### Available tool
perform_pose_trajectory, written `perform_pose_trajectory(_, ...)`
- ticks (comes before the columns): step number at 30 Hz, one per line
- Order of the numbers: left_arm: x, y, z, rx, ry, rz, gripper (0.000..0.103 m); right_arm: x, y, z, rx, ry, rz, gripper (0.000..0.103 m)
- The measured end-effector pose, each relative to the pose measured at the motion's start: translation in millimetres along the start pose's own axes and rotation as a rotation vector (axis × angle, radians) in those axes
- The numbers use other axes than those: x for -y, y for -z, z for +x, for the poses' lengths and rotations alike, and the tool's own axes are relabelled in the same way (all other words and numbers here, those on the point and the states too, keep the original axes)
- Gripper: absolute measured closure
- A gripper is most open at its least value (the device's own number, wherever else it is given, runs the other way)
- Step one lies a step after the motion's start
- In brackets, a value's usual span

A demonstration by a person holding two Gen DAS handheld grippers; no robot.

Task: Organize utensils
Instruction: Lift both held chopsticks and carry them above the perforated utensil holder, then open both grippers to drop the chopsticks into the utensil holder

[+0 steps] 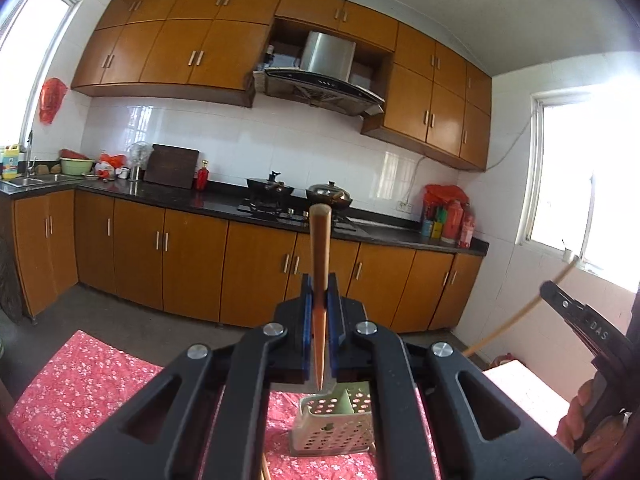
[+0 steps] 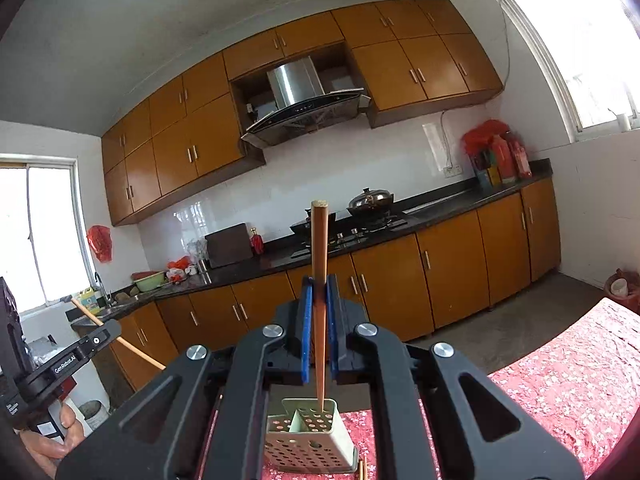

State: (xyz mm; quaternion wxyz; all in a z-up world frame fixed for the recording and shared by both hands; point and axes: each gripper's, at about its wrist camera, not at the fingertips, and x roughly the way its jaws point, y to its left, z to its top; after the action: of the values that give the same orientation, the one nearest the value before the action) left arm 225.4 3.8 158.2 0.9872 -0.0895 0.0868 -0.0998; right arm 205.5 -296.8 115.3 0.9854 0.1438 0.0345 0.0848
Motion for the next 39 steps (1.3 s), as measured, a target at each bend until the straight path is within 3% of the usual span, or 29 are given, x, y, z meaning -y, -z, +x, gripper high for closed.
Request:
perform_pose_trajectory(9,36.1,43.1,41.3,-0.094,-0.018,0.119,0.095,-33.9,30.4,25.6,-0.092,0.040,-0.184,0.095)
perform_pose_trajectory(16,48.0,52.1,65.5,-0.147,-0.033,0.138,0.095,-46.9,44.2,33.0,-0.149,0.031,-0.288,0.094)
perform_pose_trajectory(17,47.0,51.9,66.5,-0.155,-0.033,0.136,0.095,-45.4,44.1,31.7,-0.155,0.032,-0.286,0.090)
perform_pose_trajectory(20,43.3,51.8,61.8,-0.150,-0.033,0.129,0.092,-42.0,42.2,22.9,-0.135,0.040,-0.279,0.056)
perform_pose_trajectory(22,40.8,50.1,55.0,-0.139,-0.033,0.128,0.083,-40.5,40.7,13.9,-0.124,0.049,-0.289,0.055)
perform_pose_trajectory(27,25.4,46.7,23.1,-0.108,-0.057,0.118,0.079,-32.0,45.7,-14.3,-0.163,0.089,-0.333,0.055)
perform_pose_trajectory(31,2.0,59.2,-6.4,-0.128,-0.114,0.114,0.074,-14.7,69.7,-29.3,-0.292,0.143,-0.333,0.055)
perform_pose_trajectory(34,-22.3,83.8,-29.1,-0.173,-0.186,0.121,0.072,1.6,107.8,-34.1,-0.452,0.185,-0.320,0.057)
perform_pose_trajectory(36,-39.7,109.7,-43.0,-0.227,-0.233,0.130,0.072,16.1,138.6,-34.3,-0.573,0.199,-0.268,0.074)
perform_pose_trajectory(39,-62.2,146.7,-56.9,-0.312,-0.263,0.116,0.072,32.1,175.9,-33.3,-0.713,0.192,-0.163,0.088)
